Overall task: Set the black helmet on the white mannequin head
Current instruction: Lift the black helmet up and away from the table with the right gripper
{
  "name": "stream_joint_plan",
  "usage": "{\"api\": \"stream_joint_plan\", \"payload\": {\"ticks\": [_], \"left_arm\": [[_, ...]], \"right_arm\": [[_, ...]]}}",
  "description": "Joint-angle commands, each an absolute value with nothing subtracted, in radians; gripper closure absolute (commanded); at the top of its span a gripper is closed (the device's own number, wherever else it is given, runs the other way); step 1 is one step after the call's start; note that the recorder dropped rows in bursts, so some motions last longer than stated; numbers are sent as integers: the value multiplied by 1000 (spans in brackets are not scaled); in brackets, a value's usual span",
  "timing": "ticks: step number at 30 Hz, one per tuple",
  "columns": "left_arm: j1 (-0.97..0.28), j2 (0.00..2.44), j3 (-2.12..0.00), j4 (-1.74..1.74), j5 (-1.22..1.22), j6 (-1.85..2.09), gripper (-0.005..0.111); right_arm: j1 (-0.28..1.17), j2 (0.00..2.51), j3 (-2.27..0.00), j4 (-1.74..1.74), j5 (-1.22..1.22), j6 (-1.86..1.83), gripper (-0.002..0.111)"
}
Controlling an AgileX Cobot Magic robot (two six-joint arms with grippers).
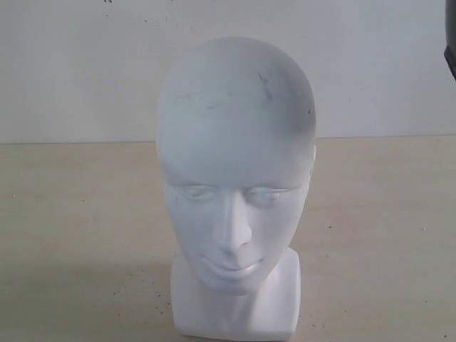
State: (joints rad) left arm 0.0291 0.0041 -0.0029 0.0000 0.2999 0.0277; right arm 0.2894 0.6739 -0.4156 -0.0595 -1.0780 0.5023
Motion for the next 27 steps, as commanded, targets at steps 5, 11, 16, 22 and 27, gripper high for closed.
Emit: {"api": "stream_joint_plan", "payload": {"ticks": [5,11,16,22,27], "left_arm": [[25,0,0,0,300,31,102],[25,0,0,0,300,31,102],[25,0,0,0,300,31,102],[25,0,0,0,300,31,102],[25,0,0,0,300,31,102]], "right_arm": [[289,676,-431,9,-1221,872,108],[289,737,-438,43,-1221,1141,108],[289,793,-525,-54,-1221,1275,108],[289,823,-658,-153,-1221,1364,108],[289,837,-721,-183,-1221,1459,108]]}}
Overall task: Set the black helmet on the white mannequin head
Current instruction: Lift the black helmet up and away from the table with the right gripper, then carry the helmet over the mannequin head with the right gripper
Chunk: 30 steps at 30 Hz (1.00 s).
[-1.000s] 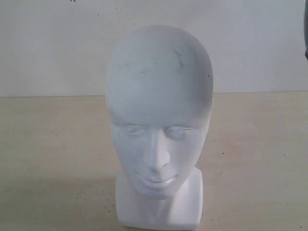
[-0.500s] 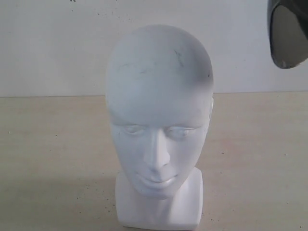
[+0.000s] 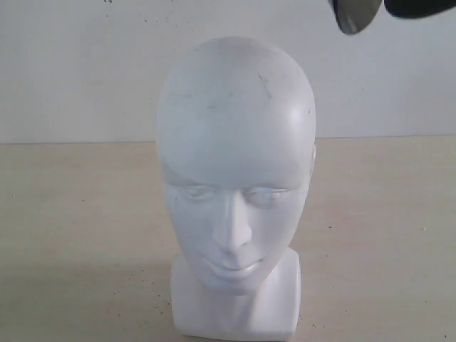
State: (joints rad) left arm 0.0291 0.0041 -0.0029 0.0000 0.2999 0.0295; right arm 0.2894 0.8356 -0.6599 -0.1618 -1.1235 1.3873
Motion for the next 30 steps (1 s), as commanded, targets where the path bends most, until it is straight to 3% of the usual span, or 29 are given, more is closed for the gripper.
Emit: {"api": "stream_joint_plan", "payload": {"ticks": [1,7,30], "left_arm": [[25,0,0,0,300,31,102],[25,0,0,0,300,31,102],[25,0,0,0,300,31,102]], "right_arm": [[289,839,-730,-193,-1221,1499,108],[289,832,-741,-197,-1221,1764,108],[289,831,-849,-347,-1221,1761,108]]}}
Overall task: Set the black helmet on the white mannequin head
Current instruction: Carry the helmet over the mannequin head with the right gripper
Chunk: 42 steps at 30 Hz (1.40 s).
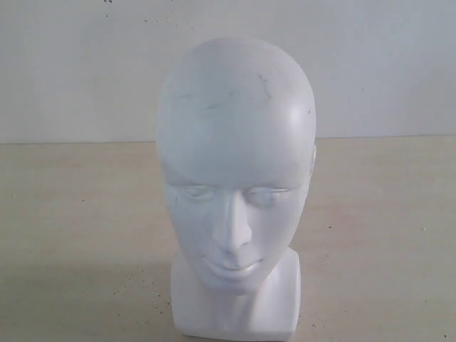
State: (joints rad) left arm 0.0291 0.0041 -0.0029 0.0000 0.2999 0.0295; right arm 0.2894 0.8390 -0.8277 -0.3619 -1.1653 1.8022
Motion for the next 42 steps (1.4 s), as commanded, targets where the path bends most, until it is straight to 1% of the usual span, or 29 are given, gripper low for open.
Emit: {"api": "stream_joint_plan", "payload": {"ticks": [1,2,4,6,10,12,13,21,29,32,36,42], "left_arm": [[25,0,0,0,300,31,102],[25,0,0,0,300,31,102],[25,0,0,0,300,31,102],[25,0,0,0,300,31,102],[25,0,0,0,300,31,102],[25,0,0,0,300,31,102],[25,0,0,0,300,31,102],[25,0,0,0,300,31,102],[25,0,0,0,300,31,102],[25,0,0,0,300,31,102],[25,0,0,0,300,31,102],[25,0,0,0,300,31,102]], "right_arm": [[289,836,-849,-385,-1221,1754,108],[291,840,-849,-405,-1221,1754,108],[352,855,-849,-419,-1221,1733,108],[502,895,-849,-395,-1221,1615,108],[837,1014,-849,-229,-1221,1329,108],[949,1037,-851,-180,-1221,1138,108],[969,1037,-852,-155,-1221,1115,108],[920,1049,-883,-91,-1221,1273,108],[896,1058,-883,-79,-1221,1277,108],[853,1072,-883,-57,-1221,1335,108],[743,1102,-883,-75,-1221,1461,108],[662,1150,-883,-90,-1221,1585,108]]}}
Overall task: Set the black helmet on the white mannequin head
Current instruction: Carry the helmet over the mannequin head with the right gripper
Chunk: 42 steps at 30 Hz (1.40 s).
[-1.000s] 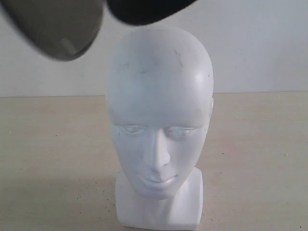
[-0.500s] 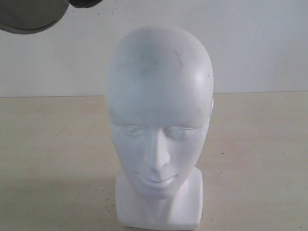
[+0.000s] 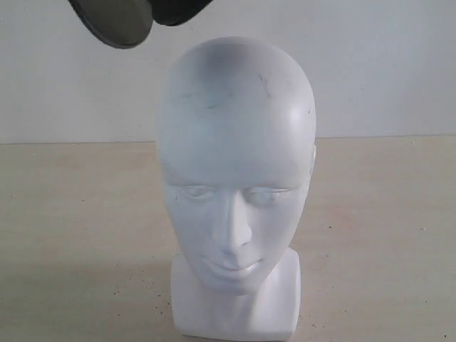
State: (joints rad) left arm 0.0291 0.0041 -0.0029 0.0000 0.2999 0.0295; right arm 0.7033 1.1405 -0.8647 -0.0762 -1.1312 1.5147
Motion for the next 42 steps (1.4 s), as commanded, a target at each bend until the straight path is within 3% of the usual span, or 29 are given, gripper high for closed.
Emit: {"api": "stream_joint_plan", "payload": {"ticks": [1,26,36,42], "left_arm": [[25,0,0,0,300,31,102],[25,0,0,158,290,84,102],[25,0,0,-179,-129,57,102],[25,0,0,-203,-274,41,102]], "right_arm": [[660,1151,-883,-107,-1221,1585,108],[660,1188,-907,-187,-1221,1484,108],[660,1214,-909,-178,-1221,1495,108],[660,1229,-909,-185,-1221,1495,108]]}}
